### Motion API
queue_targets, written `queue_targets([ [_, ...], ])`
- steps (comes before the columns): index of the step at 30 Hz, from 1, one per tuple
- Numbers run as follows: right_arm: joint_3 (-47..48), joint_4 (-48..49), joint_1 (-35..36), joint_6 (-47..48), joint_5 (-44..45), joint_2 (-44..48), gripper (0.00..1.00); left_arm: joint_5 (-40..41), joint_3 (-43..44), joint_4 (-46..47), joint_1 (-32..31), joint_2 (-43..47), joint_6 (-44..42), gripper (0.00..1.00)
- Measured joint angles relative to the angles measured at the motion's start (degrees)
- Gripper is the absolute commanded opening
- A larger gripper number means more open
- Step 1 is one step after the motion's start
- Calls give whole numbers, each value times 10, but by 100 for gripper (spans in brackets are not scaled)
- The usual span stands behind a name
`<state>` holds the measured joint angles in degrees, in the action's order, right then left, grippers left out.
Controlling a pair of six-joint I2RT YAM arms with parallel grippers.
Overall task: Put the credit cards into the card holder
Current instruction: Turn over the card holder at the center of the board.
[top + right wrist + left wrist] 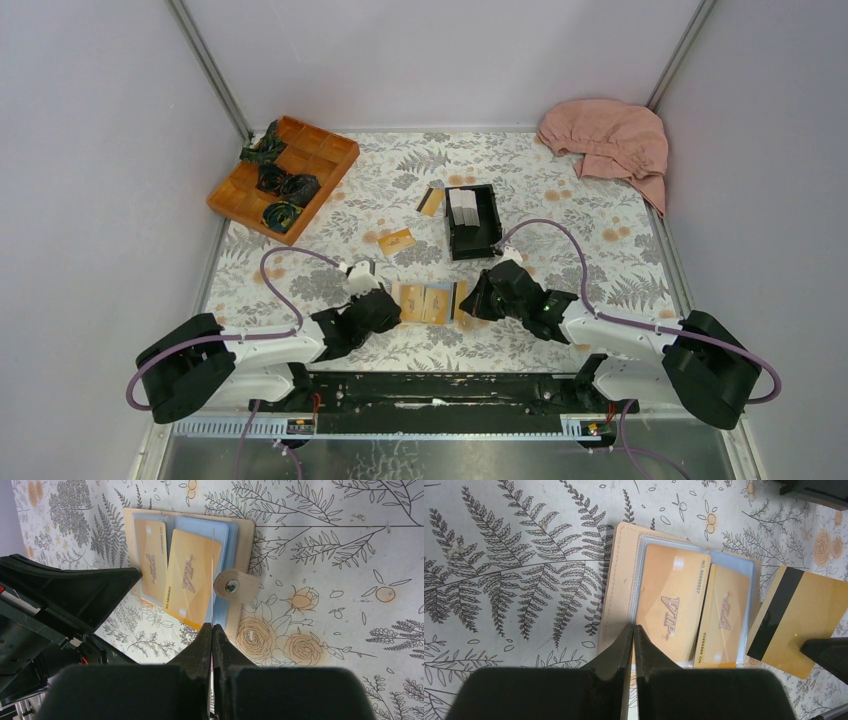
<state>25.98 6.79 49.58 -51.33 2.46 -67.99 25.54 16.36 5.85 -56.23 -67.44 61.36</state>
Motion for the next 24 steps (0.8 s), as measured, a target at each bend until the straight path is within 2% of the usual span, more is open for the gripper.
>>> queue_targets([
  [9,-2,11,0,-4,0,-12,0,5,0,0,-3,-2,0,8],
  [24,-39,98,-1,-45,-15,-44,0,13,4,1,-7,-9,0,8],
])
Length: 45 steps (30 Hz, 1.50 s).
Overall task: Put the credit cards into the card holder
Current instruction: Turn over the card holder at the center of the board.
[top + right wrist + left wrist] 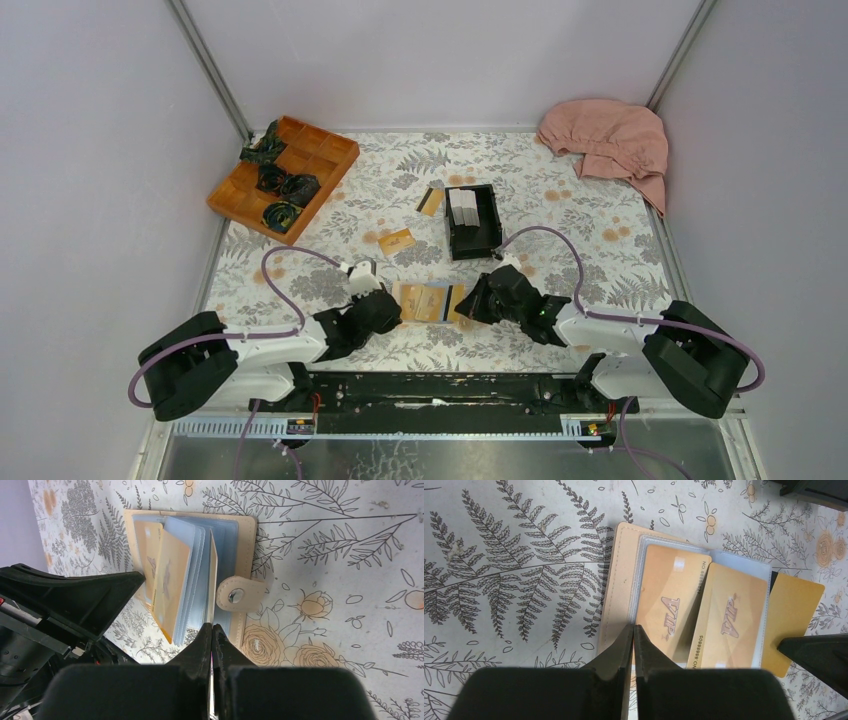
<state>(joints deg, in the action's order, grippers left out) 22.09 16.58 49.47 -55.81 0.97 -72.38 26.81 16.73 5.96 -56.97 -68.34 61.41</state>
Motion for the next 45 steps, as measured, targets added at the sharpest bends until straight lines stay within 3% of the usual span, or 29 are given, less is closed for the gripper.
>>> queue_targets([
  [16,6,14,0,5,-21,-10,0,7,6,8,-4,-17,6,7],
  [45,97,-48,29,46,-14,-25,0,15,21,9,-8,-37,7,6],
])
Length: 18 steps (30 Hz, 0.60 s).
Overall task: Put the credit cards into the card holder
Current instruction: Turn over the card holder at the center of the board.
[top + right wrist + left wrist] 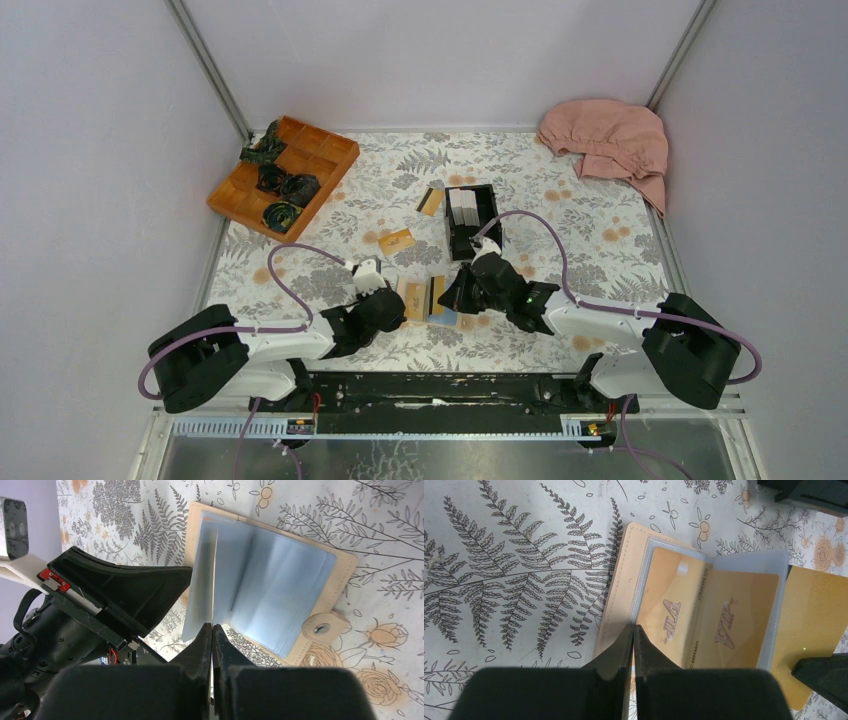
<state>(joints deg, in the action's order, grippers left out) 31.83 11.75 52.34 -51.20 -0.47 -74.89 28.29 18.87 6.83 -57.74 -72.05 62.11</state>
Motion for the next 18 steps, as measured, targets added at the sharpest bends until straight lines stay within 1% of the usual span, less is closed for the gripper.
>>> queue_targets([
  [7,21,-1,11,2,8,-30,0,0,1,0,0,-1,0,6],
  [18,28,10,16,3,9,-70,0,0,1,0,0,-1,0,6],
])
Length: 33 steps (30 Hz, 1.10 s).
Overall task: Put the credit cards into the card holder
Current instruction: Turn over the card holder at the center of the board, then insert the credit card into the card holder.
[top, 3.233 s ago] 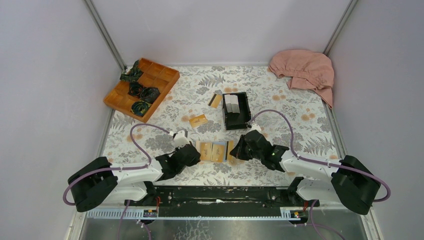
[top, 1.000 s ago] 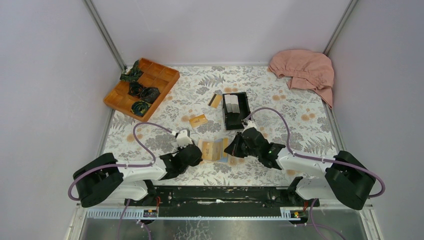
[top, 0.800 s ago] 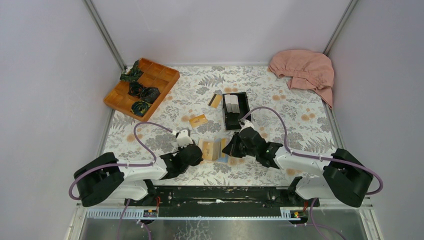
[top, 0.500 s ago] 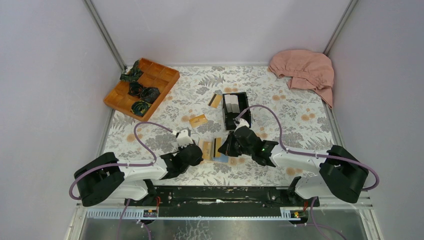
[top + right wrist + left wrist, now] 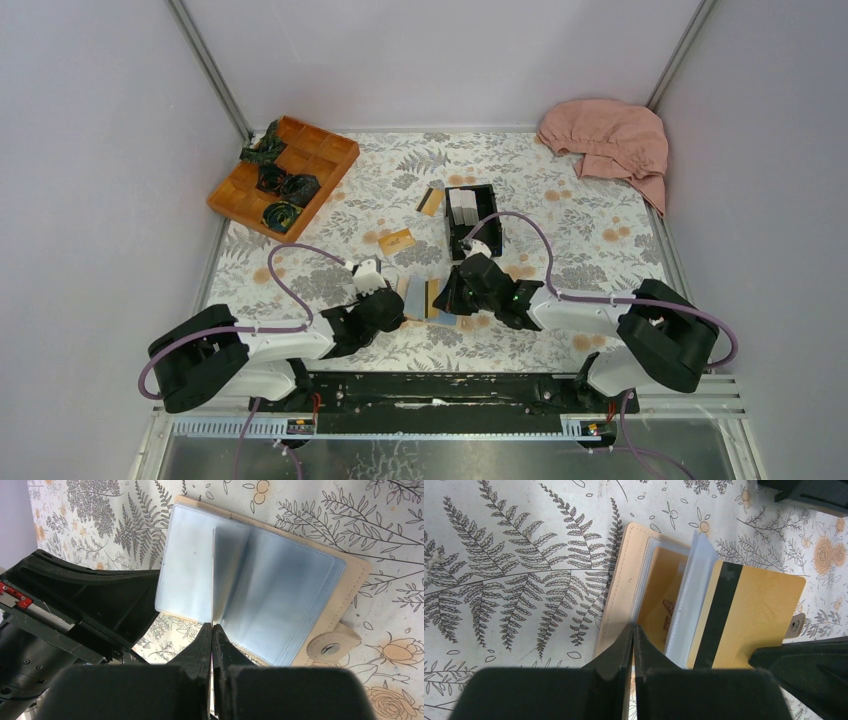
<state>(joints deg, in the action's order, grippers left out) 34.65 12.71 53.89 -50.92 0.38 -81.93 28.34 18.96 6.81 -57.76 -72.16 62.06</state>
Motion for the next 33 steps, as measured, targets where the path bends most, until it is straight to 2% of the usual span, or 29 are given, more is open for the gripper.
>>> queue_targets([
  [11,4,13,2,0,0,-11,0,3,1,-11,0,6,2,5],
  [22,2,19,4,1,2,-14,0,21,-12,-139,-3,93,23,8],
  [33,-2,36,4,0,1,-16,0,32,1,-183,-4,105,23,11],
])
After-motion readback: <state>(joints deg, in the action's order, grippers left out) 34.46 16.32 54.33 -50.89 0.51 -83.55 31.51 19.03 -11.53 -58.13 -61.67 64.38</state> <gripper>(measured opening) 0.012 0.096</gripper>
